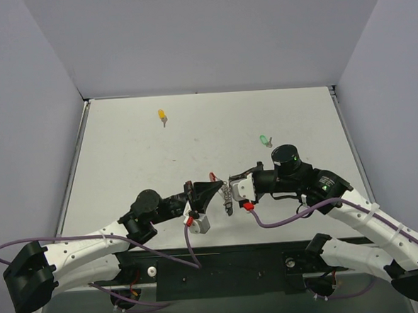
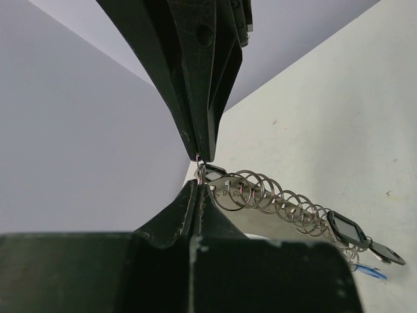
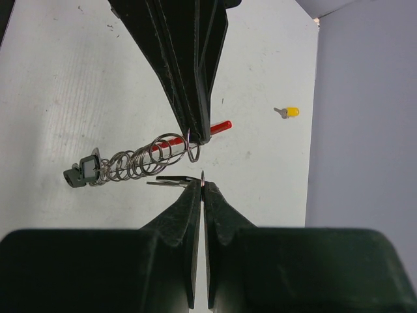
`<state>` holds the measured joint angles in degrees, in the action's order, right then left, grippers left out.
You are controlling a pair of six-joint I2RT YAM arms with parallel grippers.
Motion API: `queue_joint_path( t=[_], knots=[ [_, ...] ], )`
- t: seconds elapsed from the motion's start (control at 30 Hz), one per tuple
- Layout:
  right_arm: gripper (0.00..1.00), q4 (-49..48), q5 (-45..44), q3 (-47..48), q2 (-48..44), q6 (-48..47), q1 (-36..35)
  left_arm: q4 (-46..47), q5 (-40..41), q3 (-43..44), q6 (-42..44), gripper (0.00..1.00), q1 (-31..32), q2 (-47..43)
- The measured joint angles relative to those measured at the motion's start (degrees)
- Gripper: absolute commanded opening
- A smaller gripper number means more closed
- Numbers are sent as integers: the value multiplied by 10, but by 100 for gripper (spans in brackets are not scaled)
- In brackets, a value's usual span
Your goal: Put the keys on the keyring
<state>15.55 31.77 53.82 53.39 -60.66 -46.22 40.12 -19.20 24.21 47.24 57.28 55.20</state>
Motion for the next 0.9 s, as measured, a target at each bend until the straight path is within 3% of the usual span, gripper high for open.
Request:
queue_joint_path(
  t=[0.9],
  knots=[
    [0, -15, -5, -9, -8, -9, -8, 9, 10, -3, -8, 0, 0, 5]
  ],
)
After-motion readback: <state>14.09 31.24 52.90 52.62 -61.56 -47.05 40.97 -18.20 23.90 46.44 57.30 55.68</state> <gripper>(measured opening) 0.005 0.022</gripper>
